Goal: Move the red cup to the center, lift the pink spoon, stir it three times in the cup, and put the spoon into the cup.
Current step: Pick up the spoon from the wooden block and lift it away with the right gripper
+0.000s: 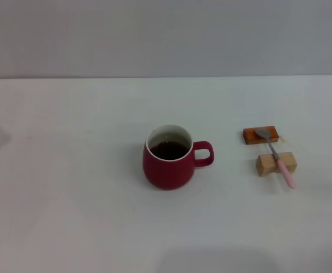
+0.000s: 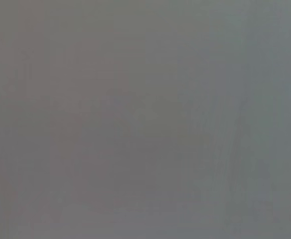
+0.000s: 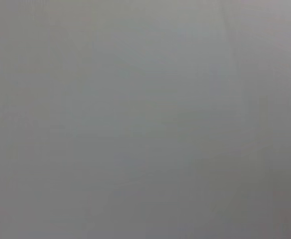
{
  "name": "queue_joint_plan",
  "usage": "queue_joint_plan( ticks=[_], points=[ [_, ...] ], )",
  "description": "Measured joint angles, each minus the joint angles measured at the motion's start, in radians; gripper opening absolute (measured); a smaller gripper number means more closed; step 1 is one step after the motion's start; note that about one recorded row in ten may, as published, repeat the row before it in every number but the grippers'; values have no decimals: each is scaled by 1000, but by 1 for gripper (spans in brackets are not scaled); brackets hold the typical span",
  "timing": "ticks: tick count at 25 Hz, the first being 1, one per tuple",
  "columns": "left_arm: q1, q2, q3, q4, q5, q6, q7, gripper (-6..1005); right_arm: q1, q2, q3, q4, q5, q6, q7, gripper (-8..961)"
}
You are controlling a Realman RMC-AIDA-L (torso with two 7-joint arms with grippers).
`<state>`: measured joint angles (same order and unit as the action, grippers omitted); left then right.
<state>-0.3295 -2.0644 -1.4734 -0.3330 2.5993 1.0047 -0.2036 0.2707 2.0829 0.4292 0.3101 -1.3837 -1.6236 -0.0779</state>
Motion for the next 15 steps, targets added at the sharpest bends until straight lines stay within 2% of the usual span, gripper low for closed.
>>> queue_joint_plan(
  ticks=[1,5,9,10,12,15],
  points=[
    [0,0,0,0,0,0,0,-2,0,0,0,0,0,0,0,727],
    [-36,0,-27,32,0,3,6,-2,-53,-1,-113,90,0,-28,-14,726],
    [-55,2,-30,46,1,3,13,-2,-98,-2,-209,181,0,-44,-112,726],
    [-60,2,-31,48,3,2,29,-2,-115,-2,-266,212,0,-57,-146,726],
    [-63,2,-32,48,4,0,46,-2,-122,-3,-294,222,0,-62,-155,726],
    [-69,2,-32,49,6,0,64,-2,-142,-5,-409,265,0,-71,-161,726]
  ],
)
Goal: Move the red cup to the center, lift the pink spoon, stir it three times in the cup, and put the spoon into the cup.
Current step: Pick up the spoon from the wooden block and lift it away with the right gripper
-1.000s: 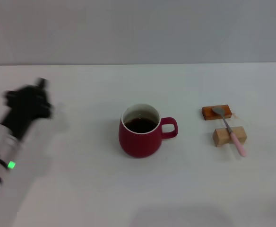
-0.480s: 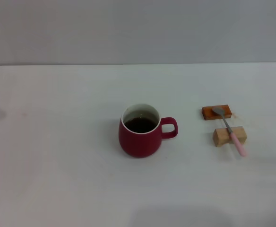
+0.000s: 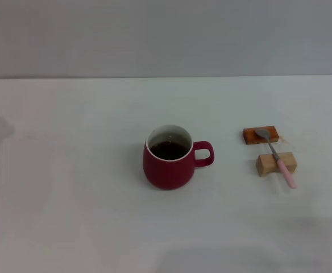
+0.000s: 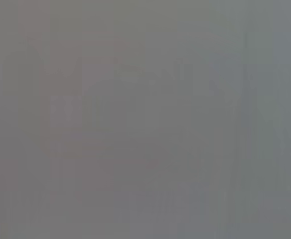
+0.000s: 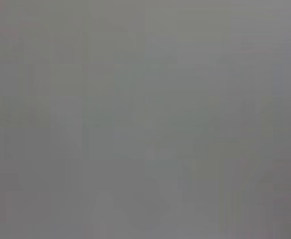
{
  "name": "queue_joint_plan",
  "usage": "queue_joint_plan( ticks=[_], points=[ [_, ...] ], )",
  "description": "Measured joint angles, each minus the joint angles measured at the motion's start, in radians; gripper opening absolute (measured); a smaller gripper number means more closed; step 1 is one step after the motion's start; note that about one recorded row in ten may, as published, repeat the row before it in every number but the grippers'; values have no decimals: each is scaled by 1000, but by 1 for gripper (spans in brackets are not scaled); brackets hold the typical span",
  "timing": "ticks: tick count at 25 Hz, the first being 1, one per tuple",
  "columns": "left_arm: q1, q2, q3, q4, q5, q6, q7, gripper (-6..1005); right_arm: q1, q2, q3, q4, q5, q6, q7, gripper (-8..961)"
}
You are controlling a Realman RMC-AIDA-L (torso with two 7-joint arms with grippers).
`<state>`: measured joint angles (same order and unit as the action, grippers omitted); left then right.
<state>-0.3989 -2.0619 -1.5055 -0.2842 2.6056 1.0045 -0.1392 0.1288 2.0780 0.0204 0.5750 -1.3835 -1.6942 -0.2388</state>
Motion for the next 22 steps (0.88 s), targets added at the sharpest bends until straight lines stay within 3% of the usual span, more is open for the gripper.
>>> queue_joint_plan(
  ticks=[10,22],
  points=[
    [3,0,-1,1,0,7,1,-2,-34,-1,-192,53,12,19,-1,725],
    [25,0,-1,-6,0,44,1,-2,-35,-1,-252,65,12,151,0,725]
  ],
)
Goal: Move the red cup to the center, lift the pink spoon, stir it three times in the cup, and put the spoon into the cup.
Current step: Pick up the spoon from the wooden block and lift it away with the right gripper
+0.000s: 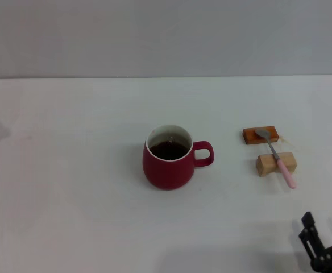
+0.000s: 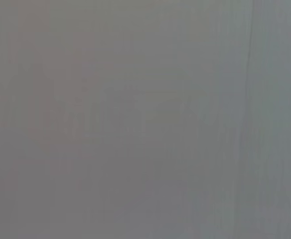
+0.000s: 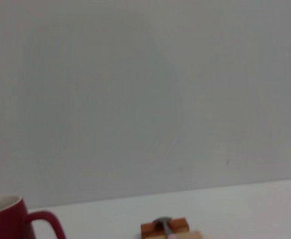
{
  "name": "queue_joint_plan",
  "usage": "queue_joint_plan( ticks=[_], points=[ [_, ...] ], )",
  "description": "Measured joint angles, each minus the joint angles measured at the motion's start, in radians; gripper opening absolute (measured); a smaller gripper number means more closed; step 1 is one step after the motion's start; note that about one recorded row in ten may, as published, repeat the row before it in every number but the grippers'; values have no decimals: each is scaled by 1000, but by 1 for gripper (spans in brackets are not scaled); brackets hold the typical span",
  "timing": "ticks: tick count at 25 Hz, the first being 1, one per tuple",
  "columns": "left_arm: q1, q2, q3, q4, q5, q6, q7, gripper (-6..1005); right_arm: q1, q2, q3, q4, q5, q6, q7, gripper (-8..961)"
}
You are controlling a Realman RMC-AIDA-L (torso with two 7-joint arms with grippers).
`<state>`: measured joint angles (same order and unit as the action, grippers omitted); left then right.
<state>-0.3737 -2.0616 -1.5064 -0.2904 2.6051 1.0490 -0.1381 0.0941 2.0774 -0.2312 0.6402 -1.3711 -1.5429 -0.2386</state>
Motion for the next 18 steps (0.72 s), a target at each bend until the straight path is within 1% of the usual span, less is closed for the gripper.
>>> queue_joint_plan(
  ticks=[7,18],
  points=[
    [6,0,0,-2,1,12,-3,-2,19,-1,-2,-15,-1,43,3,725],
    [7,-2,8,-4,1,22,-8,-2,75,0,4,-42,0,86,6,725]
  ],
)
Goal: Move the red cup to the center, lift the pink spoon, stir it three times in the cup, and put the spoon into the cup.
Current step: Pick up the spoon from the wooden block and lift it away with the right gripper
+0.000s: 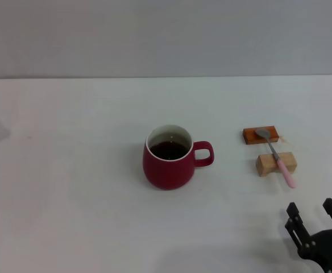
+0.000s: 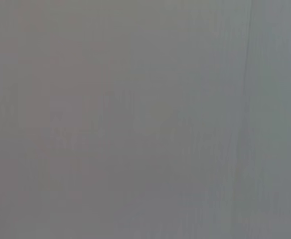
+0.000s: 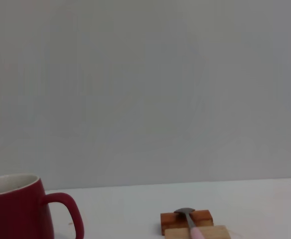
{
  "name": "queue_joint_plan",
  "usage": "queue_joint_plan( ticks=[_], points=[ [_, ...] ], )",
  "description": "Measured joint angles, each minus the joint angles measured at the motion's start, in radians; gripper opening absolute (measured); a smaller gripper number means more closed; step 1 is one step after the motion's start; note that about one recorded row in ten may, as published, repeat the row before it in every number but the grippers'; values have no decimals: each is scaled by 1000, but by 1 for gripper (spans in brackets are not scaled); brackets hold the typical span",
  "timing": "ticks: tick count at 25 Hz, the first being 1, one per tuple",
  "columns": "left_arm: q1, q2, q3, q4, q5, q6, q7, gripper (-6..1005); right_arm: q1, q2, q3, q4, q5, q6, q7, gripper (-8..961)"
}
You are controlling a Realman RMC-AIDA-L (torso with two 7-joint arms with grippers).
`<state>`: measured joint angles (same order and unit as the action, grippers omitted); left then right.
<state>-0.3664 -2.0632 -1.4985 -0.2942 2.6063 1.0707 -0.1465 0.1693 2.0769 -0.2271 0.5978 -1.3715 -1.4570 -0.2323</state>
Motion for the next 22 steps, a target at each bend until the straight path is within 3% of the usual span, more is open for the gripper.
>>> queue_joint_plan(
  ticks=[22],
  points=[
    [-6,0,-5,-4,0,19,0,-2,91,-2,32,-52,4,109,11,724]
  ],
)
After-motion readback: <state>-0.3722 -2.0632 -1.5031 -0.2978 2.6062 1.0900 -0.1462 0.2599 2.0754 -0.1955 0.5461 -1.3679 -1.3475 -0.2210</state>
